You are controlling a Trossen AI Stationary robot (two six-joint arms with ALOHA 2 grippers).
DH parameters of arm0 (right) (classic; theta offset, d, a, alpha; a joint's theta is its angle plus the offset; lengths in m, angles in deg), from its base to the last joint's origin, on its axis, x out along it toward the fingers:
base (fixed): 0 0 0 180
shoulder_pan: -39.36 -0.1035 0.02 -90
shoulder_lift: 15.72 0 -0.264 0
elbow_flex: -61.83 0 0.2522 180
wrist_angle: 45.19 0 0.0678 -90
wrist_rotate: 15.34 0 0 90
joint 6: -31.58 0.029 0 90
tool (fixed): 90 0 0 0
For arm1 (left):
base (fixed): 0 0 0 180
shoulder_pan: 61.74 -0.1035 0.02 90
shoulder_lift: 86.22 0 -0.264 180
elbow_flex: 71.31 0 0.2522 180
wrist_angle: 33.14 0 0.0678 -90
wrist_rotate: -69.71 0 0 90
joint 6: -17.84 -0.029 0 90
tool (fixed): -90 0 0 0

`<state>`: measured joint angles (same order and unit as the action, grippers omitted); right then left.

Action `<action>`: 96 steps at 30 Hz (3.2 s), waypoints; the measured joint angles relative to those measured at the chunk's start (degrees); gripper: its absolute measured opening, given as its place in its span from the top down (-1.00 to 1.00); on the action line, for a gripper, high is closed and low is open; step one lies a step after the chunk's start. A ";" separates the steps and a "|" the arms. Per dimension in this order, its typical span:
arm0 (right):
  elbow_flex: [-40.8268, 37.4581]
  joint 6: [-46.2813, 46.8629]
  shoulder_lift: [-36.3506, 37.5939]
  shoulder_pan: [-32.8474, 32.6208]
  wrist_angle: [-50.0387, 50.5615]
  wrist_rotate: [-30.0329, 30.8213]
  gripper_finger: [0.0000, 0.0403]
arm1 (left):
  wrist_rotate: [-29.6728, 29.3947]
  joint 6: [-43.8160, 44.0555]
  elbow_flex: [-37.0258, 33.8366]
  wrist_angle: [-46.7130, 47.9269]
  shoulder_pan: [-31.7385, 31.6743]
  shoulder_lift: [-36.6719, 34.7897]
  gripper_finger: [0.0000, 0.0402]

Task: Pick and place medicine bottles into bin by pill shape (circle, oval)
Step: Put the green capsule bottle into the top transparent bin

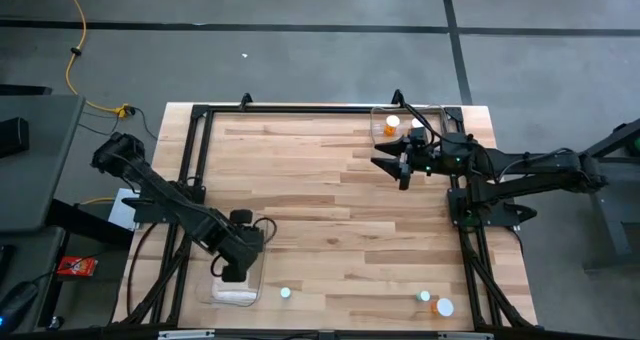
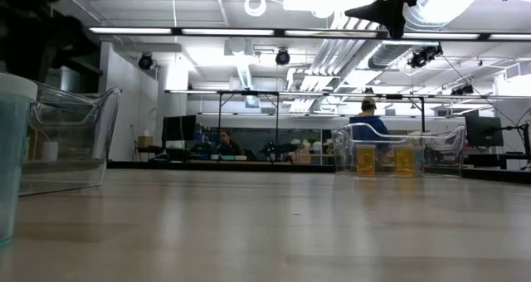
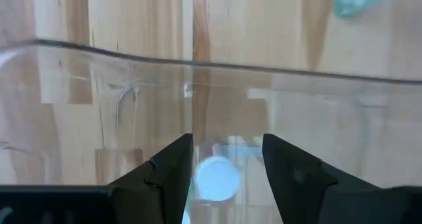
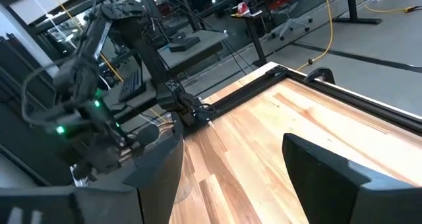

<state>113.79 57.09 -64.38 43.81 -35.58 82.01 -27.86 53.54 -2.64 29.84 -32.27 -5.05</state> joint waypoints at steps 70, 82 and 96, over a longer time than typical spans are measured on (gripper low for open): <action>27.52 69.56 -38.35 -48.59 61.72 -18.44 -0.25 | -10.61 -22.88 -16.62 -60.72 -29.72 -33.93 0.14; 27.52 73.46 -47.48 -49.64 54.32 -25.10 -0.25 | -10.61 -22.88 -16.62 -60.64 -29.72 -33.93 0.14; 27.52 73.22 -49.64 -49.89 53.16 -25.79 -0.25 | -10.61 -22.88 -16.60 -60.64 -29.72 -33.93 0.14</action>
<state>141.31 130.31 -114.02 -6.09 17.58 56.22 -38.47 30.66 -19.24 -30.80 -61.99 -38.98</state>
